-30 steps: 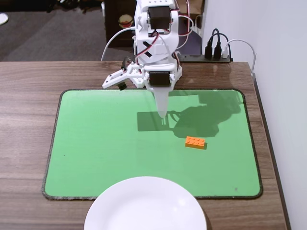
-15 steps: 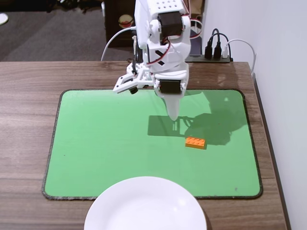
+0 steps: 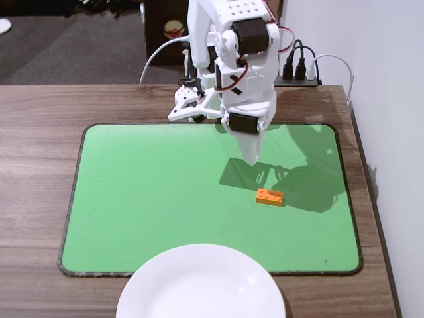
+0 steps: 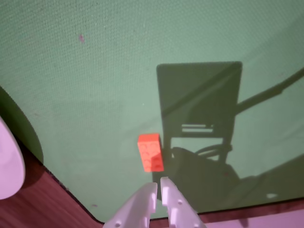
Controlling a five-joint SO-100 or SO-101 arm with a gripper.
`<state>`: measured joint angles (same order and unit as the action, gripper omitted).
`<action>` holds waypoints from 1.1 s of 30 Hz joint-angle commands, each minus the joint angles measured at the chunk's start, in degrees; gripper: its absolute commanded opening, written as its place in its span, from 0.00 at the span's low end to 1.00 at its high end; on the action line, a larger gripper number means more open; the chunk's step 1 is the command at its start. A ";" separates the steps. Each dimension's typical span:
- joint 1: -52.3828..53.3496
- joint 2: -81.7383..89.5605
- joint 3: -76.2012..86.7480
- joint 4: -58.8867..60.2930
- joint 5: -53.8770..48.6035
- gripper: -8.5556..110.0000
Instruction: Grasp a lego block and put it on the plate.
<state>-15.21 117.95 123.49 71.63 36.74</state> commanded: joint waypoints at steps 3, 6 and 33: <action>-0.53 -2.11 -4.48 0.26 1.67 0.08; -1.23 -3.96 -5.45 0.09 1.41 0.08; -3.69 -10.63 -6.42 0.00 -5.19 0.35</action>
<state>-18.54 107.49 119.27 71.89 31.73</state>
